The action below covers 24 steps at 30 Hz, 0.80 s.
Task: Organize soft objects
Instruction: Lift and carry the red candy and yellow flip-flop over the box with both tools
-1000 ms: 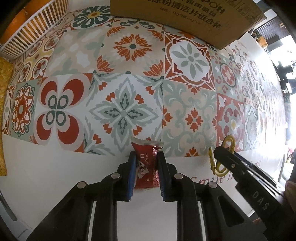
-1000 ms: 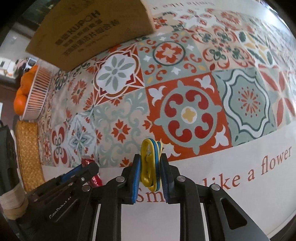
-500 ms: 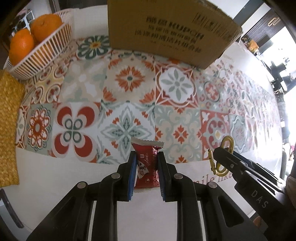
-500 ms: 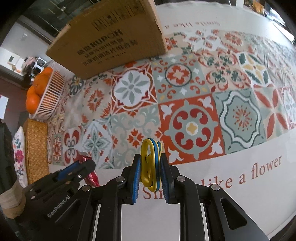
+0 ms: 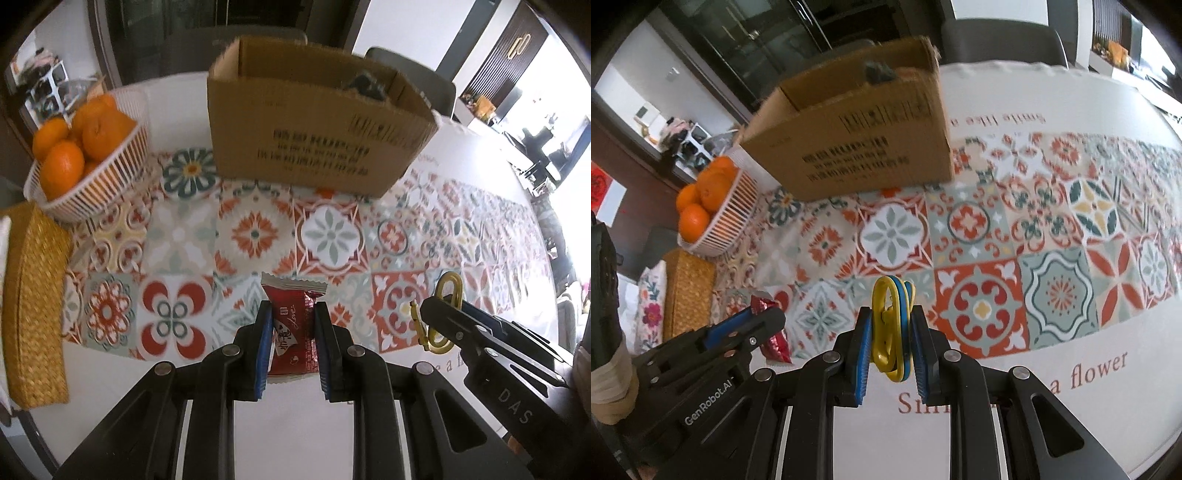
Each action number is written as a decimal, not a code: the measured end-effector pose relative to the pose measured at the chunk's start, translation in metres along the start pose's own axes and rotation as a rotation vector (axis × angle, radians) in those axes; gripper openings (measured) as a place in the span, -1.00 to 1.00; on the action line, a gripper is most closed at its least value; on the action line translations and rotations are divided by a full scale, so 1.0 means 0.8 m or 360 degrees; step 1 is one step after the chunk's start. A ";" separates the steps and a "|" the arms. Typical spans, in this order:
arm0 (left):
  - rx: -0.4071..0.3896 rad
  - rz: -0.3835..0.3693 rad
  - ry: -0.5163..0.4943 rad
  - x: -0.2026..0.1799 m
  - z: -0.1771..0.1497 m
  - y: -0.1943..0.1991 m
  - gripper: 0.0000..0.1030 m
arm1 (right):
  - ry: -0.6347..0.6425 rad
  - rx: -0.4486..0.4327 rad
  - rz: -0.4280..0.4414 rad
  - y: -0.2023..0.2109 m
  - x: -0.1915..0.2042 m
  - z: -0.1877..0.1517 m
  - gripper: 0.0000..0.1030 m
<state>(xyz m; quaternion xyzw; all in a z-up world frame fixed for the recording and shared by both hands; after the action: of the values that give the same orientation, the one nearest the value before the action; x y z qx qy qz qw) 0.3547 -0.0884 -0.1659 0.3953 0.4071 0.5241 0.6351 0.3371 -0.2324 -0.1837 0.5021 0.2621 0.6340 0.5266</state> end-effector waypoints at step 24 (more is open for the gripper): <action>-0.0297 -0.0016 -0.0057 0.002 0.098 0.074 -0.56 | 0.0161 -0.0297 0.0041 0.064 0.048 0.094 -0.58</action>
<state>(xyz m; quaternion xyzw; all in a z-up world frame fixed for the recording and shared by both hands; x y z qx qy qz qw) 0.4073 -0.0843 -0.0830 0.3418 0.3470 0.5495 0.6789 0.3873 -0.2268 -0.0988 0.4215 0.2218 0.6869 0.5489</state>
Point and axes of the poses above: each gripper's, at about its wrist camera, not at the fingertips, and y roughly against the way its jaws point, x to its left, z to its top, the point moved 4 cm from there along -y, roughly the way its jaws point, and after that the axes turned 3 degrees about z, right-handed, at the moved point
